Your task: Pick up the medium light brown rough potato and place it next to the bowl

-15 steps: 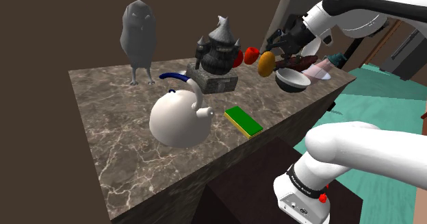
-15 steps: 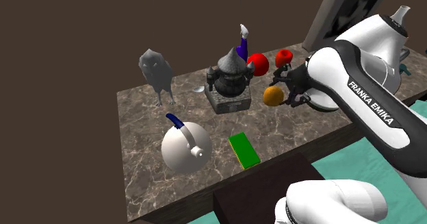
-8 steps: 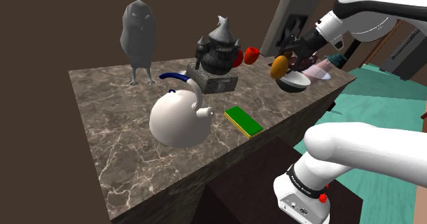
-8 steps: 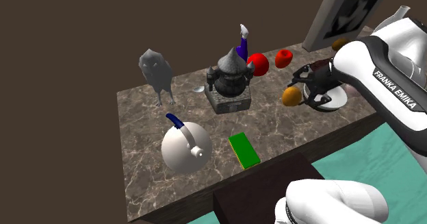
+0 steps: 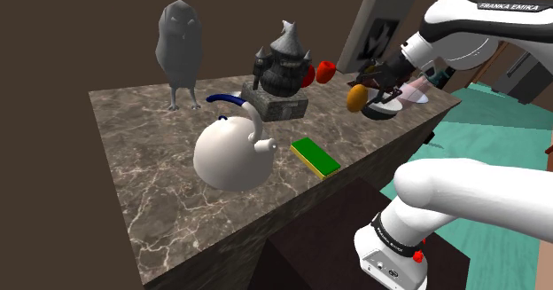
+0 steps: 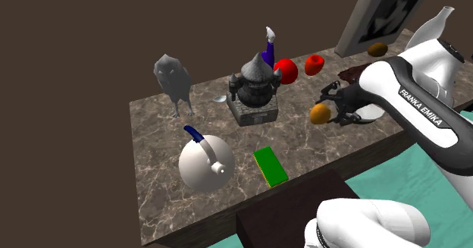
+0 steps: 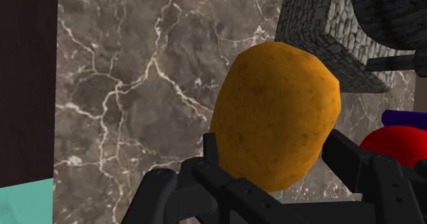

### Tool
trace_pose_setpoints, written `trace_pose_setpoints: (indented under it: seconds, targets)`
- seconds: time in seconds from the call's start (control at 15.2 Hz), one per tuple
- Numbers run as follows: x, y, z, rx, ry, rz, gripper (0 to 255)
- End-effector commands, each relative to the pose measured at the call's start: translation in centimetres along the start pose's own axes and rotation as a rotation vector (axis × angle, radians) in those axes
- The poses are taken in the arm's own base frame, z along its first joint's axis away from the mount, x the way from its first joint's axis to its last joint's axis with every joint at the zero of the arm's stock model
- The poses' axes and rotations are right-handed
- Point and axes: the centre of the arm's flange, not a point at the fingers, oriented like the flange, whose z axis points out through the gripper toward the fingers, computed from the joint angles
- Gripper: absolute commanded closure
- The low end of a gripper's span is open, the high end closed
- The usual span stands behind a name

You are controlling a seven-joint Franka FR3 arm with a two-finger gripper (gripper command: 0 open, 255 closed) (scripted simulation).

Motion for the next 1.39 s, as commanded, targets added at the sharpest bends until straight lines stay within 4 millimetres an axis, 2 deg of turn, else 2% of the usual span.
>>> trace_pose_setpoints:
  seconds: [0.0,0.99,1.32]
  targets:
    - [0.2,0.4,1.0,0.000,0.000,0.000,255]
    - [1.6,3.7,8.1,0.000,0.000,0.000,255]
    - [1.7,3.8,8.4,0.000,0.000,0.000,255]
